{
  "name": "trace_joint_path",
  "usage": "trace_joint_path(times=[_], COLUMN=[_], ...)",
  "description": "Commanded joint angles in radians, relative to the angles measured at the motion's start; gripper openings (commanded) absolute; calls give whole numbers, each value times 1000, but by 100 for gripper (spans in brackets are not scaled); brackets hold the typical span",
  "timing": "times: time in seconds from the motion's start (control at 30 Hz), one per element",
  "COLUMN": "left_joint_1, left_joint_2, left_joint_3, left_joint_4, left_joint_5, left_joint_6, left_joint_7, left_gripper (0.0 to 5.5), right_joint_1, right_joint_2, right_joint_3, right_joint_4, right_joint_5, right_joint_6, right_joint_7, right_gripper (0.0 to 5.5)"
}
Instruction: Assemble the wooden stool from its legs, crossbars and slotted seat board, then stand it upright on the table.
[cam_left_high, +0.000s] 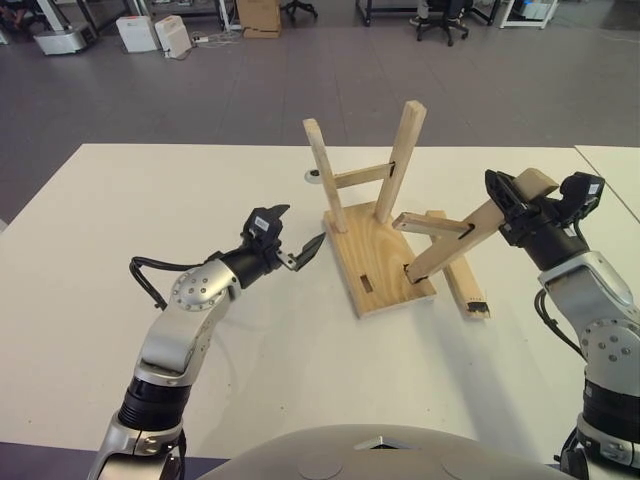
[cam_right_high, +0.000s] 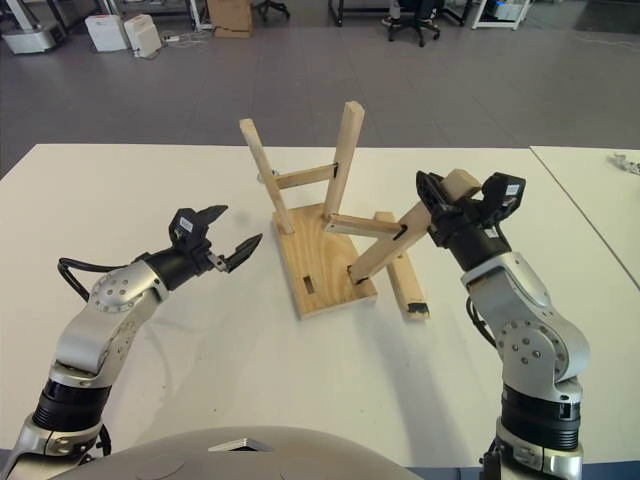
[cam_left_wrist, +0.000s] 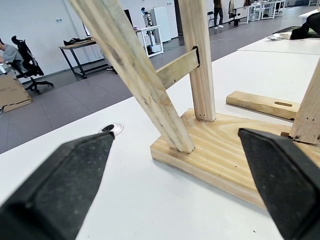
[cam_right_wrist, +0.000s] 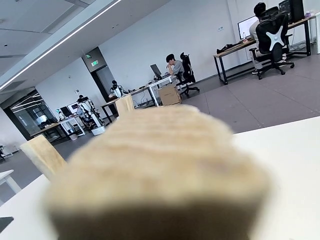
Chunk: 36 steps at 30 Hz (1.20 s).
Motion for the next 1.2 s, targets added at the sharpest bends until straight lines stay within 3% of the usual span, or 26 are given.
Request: trace_joint_path(times=[0.03, 0.23, 0.4, 0.67, 0.8, 0.93, 1.03, 1.13, 1.2], left_joint_1=[-16, -14, -9, -17, -20, -30, -34, -37, -38], left_joint_2=[-6, -11, -8, -3, -2, -4, -9, -14, -16], left_joint_3=[-3, -5, -7, -8, -2, 1, -4, -3, -4], left_joint_4=[12, 13, 7, 16, 25, 39, 46, 55, 58], left_joint_5=[14, 17, 21, 26, 28, 34, 39, 41, 43], left_joint_6=[-10, -9, -4, -4, -9, -18, -26, -33, -34], left_joint_7=[-2, -4, -7, -12, -13, -18, -20, -21, -20], left_gripper=[457, 457, 457, 457, 457, 457, 457, 457, 457], right_joint_1=[-48, -7, 132, -44, -164, -272, -160, 43, 115], right_joint_2=[-48, -134, -79, -10, -70, -186, -174, -124, -106], right_joint_3=[15, 165, 247, 26, -109, -212, -165, 6, 86], right_joint_4=[57, 42, 28, -40, -94, -21, 124, 183, 197], right_joint_5=[-47, -190, -258, -57, 120, 190, 26, -127, -200], right_joint_6=[44, 105, 101, 41, 46, 61, 65, 121, 123], right_joint_7=[44, 150, 146, 117, 110, 99, 86, 96, 130], right_gripper=[101, 101, 100, 100, 208, 274, 327, 381, 381])
